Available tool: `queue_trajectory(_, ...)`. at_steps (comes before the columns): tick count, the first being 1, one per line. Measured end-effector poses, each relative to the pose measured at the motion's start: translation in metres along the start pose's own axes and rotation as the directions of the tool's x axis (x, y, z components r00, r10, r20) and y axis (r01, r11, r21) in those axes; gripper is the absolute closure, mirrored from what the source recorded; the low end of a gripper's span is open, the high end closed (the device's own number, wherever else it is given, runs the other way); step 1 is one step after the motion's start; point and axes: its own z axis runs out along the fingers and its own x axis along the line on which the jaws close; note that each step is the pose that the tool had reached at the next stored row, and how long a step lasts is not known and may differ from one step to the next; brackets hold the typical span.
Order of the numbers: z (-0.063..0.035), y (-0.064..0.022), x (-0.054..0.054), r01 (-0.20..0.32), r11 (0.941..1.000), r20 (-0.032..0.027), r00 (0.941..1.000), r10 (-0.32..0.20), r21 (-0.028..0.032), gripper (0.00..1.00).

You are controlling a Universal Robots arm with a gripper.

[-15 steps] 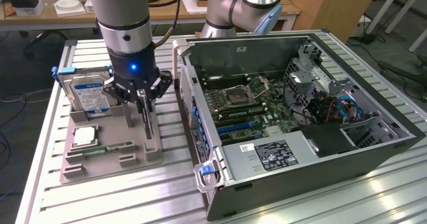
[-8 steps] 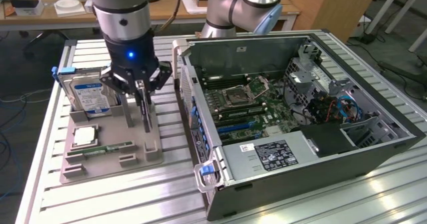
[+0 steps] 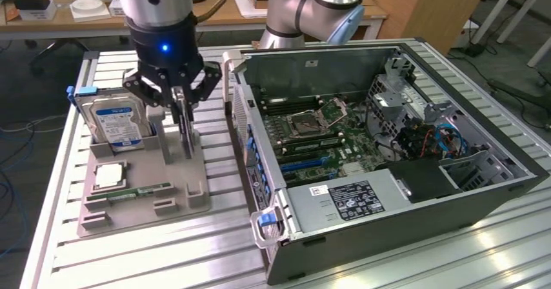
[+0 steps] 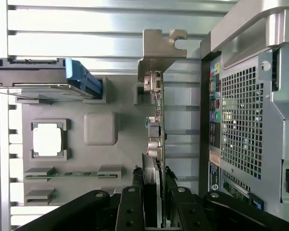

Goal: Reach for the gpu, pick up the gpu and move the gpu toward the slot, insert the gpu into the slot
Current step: 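Pick up the gpu and move the gpu toward the slot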

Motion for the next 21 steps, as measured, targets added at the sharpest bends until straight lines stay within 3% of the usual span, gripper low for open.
queue_trajectory(11,-0.037,0.0018,-0.001,0.0,1.0,0.0001,1.0,0.0,-0.0024,0.73)
queue_trajectory(16,-0.0489,0.0024,-0.002,0.0,1.0,-0.0001,1.0,0.0,-0.0012,0.73)
queue_trajectory(19,-0.0514,0.0026,-0.002,0.0,0.9999,0.0003,1.0,0.0,0.0123,0.73)
queue_trajectory(21,-0.0526,0.0026,-0.002,0.001,0.9995,0.0003,1.0,-0.001,0.0306,0.73)
